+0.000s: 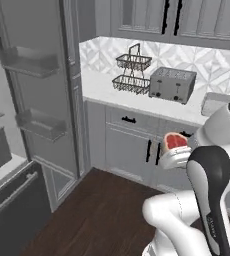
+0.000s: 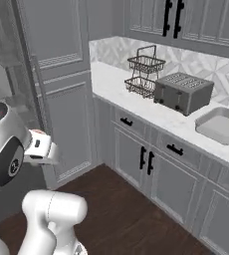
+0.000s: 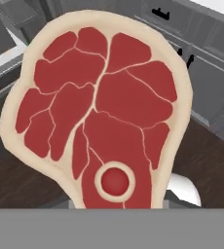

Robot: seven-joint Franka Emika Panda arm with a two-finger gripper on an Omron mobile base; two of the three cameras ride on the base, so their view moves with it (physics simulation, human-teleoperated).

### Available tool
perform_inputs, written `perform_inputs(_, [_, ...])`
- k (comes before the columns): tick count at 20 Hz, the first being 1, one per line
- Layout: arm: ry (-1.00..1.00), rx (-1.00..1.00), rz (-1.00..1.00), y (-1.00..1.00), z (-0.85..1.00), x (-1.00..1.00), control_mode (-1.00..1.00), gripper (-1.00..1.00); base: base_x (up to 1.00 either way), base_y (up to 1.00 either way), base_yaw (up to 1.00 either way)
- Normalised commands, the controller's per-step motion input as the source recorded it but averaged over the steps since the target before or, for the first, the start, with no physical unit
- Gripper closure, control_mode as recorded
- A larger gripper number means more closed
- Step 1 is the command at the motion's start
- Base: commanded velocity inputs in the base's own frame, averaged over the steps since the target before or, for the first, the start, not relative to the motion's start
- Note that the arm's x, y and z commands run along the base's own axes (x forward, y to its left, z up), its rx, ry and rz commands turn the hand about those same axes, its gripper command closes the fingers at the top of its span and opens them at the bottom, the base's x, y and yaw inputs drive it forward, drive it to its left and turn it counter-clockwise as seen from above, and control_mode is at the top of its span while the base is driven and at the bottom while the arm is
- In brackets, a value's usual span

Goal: Place one lemon and one steak in each tupperware on the nearby counter, to pack two identical lunches.

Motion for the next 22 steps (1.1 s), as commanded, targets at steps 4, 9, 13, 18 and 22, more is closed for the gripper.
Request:
perform_inputs(4, [0.00,0.00,0.00,0.00,0.00,0.00,1.00,1.00,0.00,-0.03,-0.99])
perform_inputs(9, [0.00,0.00,0.00,0.00,0.00,0.00,1.00,1.00,0.33,-0.49,-0.84])
perform_inputs(13, [0.00,0.00,0.00,0.00,0.00,0.00,1.00,1.00,0.98,-0.04,-0.55])
perform_inputs(18, [0.00,0.00,0.00,0.00,0.00,0.00,1.00,1.00,1.00,0.15,-0.16])
perform_inputs(22, [0.00,0.00,0.00,0.00,0.00,0.00,1.00,1.00,1.00,0.25,-0.12])
